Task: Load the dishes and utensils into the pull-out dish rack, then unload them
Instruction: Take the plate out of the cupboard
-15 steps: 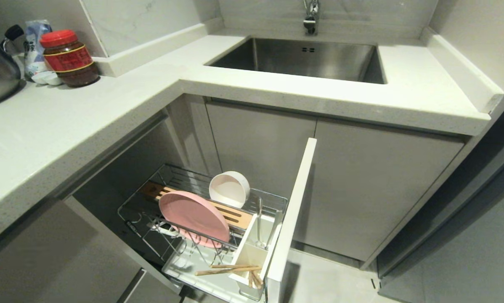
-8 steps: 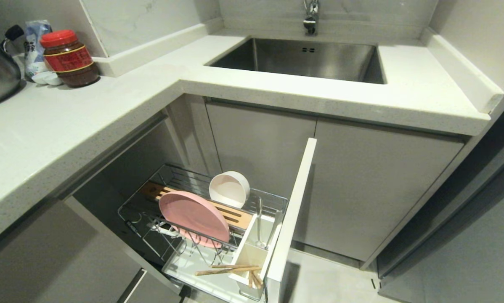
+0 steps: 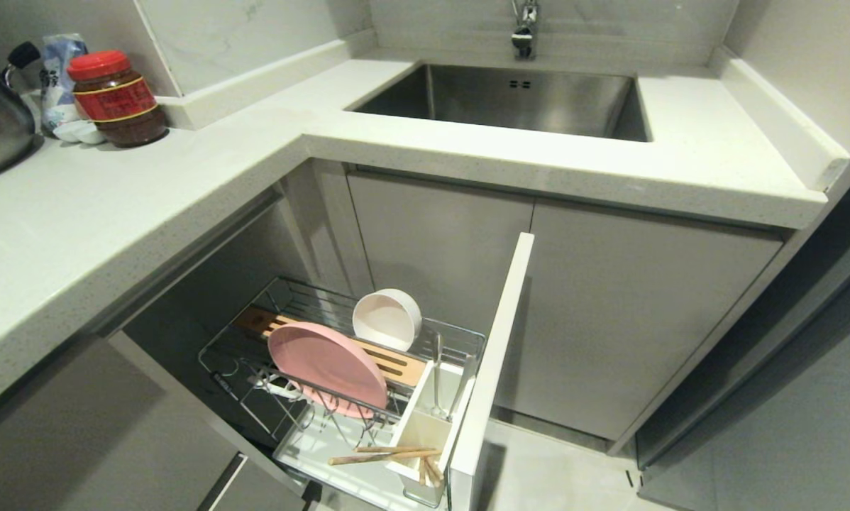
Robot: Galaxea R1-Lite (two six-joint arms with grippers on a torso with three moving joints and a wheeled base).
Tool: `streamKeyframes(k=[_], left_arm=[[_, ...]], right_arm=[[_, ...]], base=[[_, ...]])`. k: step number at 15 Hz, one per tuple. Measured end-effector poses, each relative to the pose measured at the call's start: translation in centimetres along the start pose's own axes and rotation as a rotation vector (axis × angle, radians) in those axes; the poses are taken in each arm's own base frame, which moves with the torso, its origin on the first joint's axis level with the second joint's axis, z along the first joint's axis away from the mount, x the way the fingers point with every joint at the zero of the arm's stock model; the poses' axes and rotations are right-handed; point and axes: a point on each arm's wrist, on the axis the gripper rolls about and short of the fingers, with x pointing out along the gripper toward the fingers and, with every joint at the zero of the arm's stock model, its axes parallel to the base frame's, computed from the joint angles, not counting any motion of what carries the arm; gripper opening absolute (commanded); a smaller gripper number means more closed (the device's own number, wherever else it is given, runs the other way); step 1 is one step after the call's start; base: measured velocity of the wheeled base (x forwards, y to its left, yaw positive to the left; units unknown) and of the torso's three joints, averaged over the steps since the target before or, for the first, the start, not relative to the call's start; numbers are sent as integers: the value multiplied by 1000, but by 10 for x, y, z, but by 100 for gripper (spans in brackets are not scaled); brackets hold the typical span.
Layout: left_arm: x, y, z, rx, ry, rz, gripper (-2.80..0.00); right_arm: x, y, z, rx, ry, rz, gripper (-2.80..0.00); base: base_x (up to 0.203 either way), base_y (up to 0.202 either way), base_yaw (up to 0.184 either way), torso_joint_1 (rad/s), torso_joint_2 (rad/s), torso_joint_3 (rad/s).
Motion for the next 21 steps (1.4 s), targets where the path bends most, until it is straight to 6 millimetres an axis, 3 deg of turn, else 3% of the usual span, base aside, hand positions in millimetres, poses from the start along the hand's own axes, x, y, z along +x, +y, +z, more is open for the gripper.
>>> streamKeyframes(k=[2,5,14,18,21], left_arm=[[6,-1,-19,18,-13,-7,-280],[6,-3,-41,48,137,-68,-280],[6,-3,-43,49,152,-65,-280],[6,-3,-25,45,19,-62,-280],[-11,-1,37,59,-206,-114,-280]], right_arm=[[0,0,0,0,0,0,-280],[0,0,0,0,0,0,-280],[0,0,0,0,0,0,-280],[0,0,0,0,0,0,-280],[0,0,0,0,0,0,-280]], base=[[0,0,0,0,0,0],[0,0,0,0,0,0],[0,0,0,0,0,0],[0,0,0,0,0,0],[0,0,0,0,0,0]])
